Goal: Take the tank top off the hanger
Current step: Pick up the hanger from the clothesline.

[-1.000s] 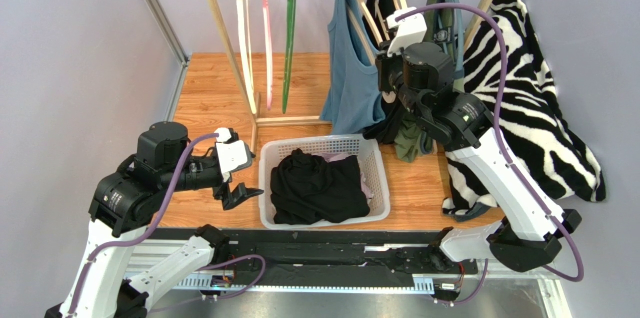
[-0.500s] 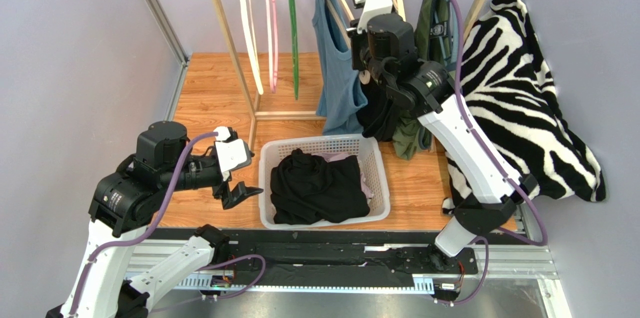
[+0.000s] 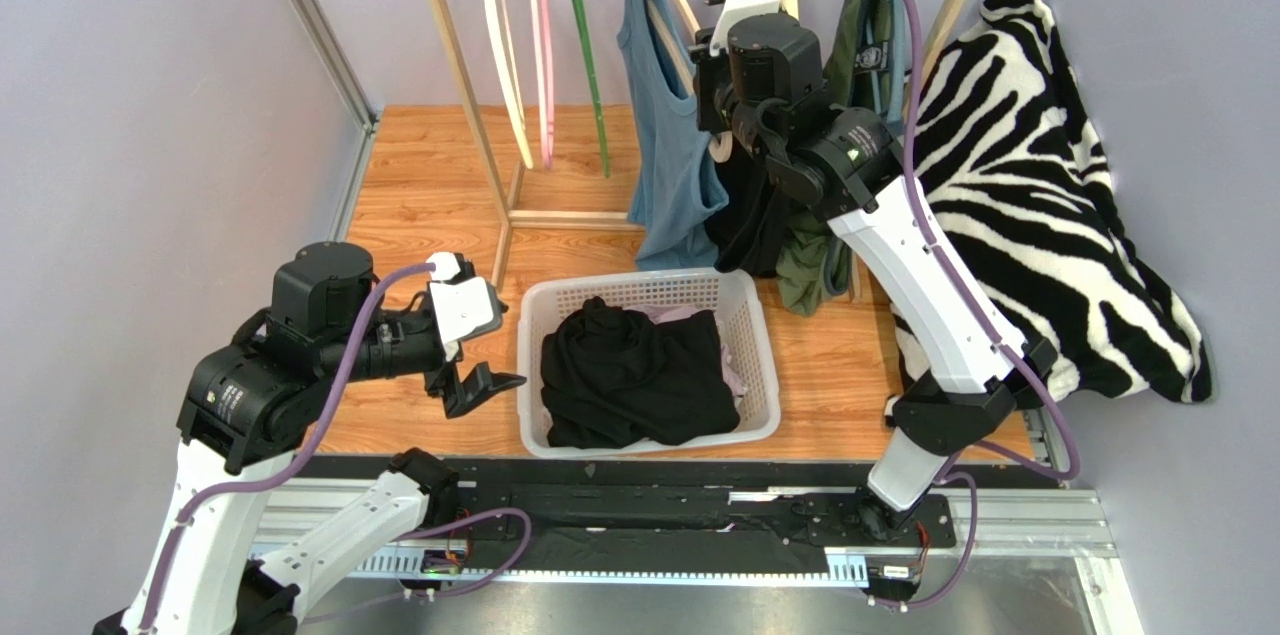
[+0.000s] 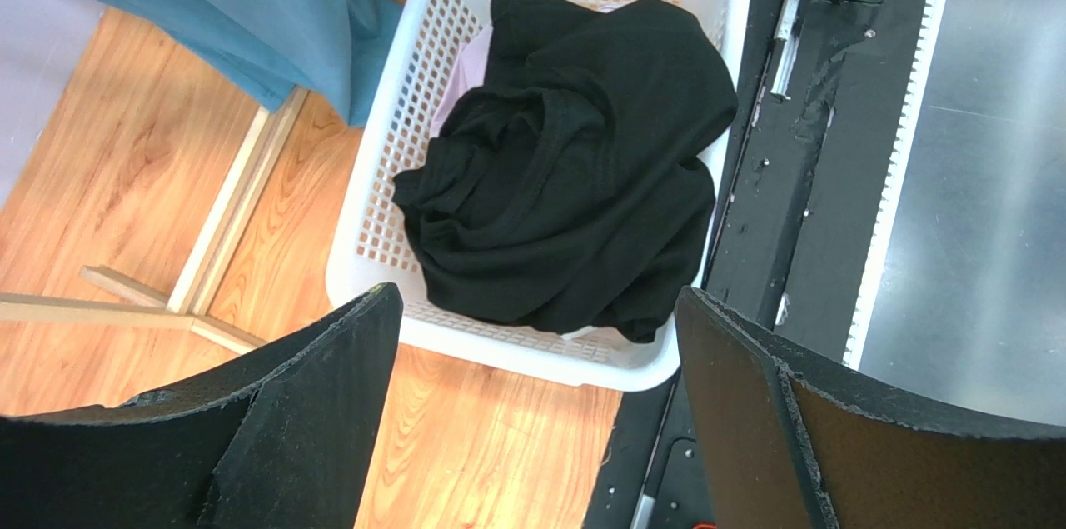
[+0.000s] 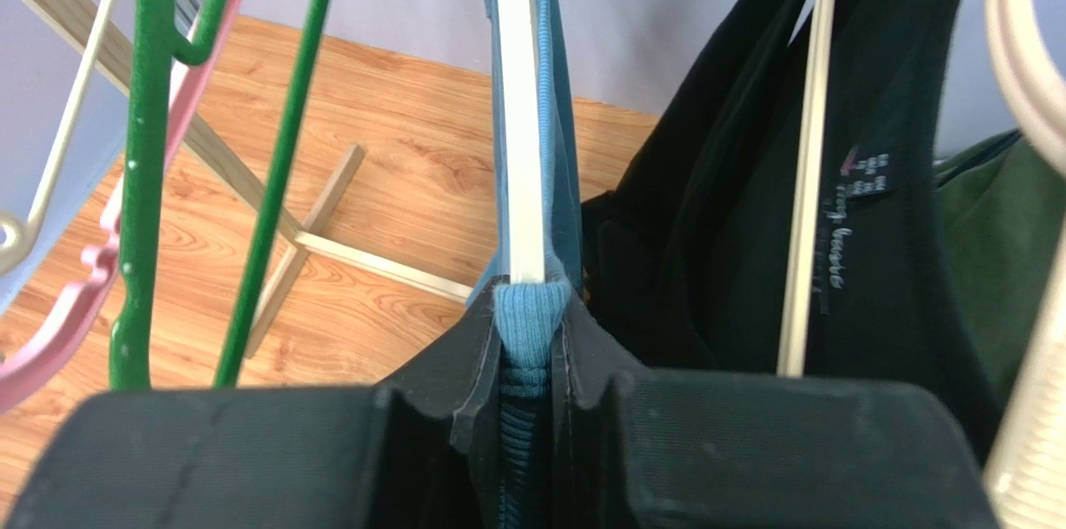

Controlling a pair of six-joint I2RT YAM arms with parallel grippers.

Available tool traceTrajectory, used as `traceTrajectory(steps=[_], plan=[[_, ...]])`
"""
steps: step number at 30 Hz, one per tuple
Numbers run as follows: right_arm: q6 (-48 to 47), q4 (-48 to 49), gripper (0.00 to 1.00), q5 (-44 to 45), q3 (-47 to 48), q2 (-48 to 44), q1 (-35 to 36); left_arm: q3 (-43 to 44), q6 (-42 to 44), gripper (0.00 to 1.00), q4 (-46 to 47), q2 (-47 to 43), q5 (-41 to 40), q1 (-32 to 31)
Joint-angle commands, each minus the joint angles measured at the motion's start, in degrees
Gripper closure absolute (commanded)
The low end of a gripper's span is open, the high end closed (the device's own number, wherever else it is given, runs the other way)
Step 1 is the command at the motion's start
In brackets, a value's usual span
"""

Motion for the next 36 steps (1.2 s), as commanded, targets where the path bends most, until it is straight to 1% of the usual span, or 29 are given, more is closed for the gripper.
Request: traceTrajectory(steps=[1,2,3,6,10,13,20,26,29,33,36], plan=[[3.0,13.3,1.0,0.0,-6.9,-7.8,-0.3,0.3,0.1,0.11,0.4,-0.6,1.3,0.4],[2.9,15.6,1.0,-0.3,-9.2,-9.0,-0.3,0.1,0.0,0.11,0.4,-0.6,1.4,0.4],[2.7,20.7,1.0,-0.9,-14.1,-10.7,-0.3,0.2,0.0,0.11,0.5,-0.7,1.4,0.4],[1.6,28.3,1.0,-1.9,-19.7,-14.0,-0.2,0.3,-0.1,0.11,0.4,-0.9,1.3,0.4],[0.9,32.8,1.0,-1.9,-20.7,-14.5,-0.2,0.1,-0.1,0.11,0.4,-1.1,1.2,0.4],[0.9,32.2,1.0,-2.3,-17.4,-12.9,-0.3,-0.3,-0.1,0.11,0.4,-1.4,1.1,0.4],[0.0,31.6,1.0,-2.8,-14.1,-12.3,-0.1,-0.7,0.1,0.11,0.4,-1.7,1.0,0.4],[-1.7,31.9,1.0,-1.9,-16.7,-15.2,0.1,-1.0,0.0,0.11,0.5,-1.7,1.2,0.4],[-1.1,29.7,1.0,-2.0,-17.9,-16.4,0.5,-0.7,0.0,0.11,0.5,-1.7,1.2,0.4],[-0.6,20.9,1.0,-3.1,-19.6,-18.7,1.3,-0.6,0.1,0.11,0.4,-1.7,1.0,0.4],[-0.8,17.4,1.0,-6.1,-24.2,-23.1,1.6,-0.6,0.1,0.11,0.4,-1.8,1.1,0.4]])
